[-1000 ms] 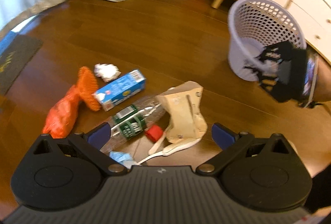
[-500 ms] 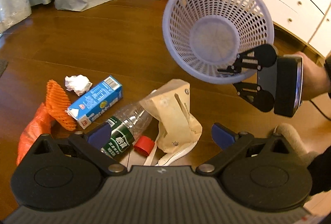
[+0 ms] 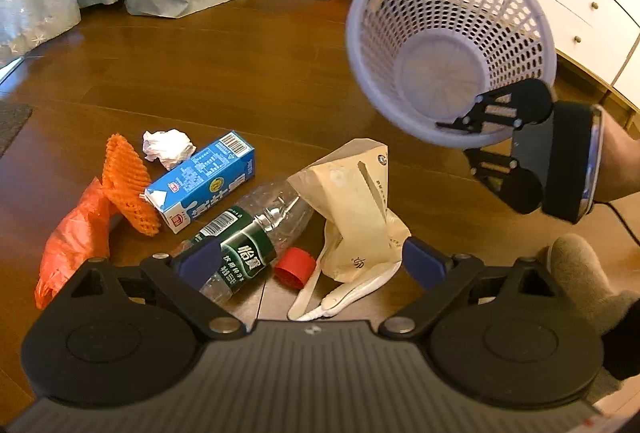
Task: Collect trash
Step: 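Grasp the wastebasket rim with the right tool and lift it near the trash, then lower the left tool onto the blue face mask and close it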
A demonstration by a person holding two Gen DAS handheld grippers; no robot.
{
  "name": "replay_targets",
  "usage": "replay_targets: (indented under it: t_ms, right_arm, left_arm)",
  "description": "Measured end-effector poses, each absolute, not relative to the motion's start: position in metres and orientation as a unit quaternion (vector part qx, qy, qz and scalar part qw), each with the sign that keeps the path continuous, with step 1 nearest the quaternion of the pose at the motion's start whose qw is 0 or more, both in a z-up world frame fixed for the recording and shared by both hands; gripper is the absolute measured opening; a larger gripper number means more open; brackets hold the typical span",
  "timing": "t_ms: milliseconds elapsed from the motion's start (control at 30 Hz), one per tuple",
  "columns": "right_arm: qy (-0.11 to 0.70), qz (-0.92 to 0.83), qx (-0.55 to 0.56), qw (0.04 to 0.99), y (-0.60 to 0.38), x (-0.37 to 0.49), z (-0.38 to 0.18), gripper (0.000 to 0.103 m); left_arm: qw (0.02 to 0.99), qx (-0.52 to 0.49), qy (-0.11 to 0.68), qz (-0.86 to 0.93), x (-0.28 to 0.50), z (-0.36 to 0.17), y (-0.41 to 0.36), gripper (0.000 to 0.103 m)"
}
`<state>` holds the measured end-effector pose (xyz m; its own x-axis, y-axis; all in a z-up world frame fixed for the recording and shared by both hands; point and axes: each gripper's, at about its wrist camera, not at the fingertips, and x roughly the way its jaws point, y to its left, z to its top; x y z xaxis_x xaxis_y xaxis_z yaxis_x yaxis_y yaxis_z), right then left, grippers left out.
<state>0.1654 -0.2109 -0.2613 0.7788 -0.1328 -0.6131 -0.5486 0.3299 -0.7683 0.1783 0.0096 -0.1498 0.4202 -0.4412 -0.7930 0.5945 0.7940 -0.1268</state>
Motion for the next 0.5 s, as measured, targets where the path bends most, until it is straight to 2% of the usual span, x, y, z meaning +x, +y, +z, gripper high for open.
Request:
replay_targets:
  t_ms: [167,367,433,500]
  right_arm:
    - [0.313,0.120,-0.545,0.768,-0.224,0.163,-0.259,0.000]
    - [0.316,0.114,-0.538,0.773,-0.222,0.166,-0.264,0.000]
    - [0.317,0.117,-0.538,0.772,-0.222,0.164,-0.265,0.000]
    - [0.315,0.124,-0.542,0.769,-0.225,0.161,-0.265,0.000]
  left_arm:
    - [0.829,0.122,0.437,-0.326,0.177,-0.160,-0.005,0.093]
    - [0.822,0.114,0.447,-0.334,0.180,-0.179,-0.013,0.088]
    - [0.813,0.136,0.452,-0.341,0.172,-0.189,-0.011,0.083]
    - [0.801,0.155,0.463,-0.347,0.167,-0.199,-0.007,0.075]
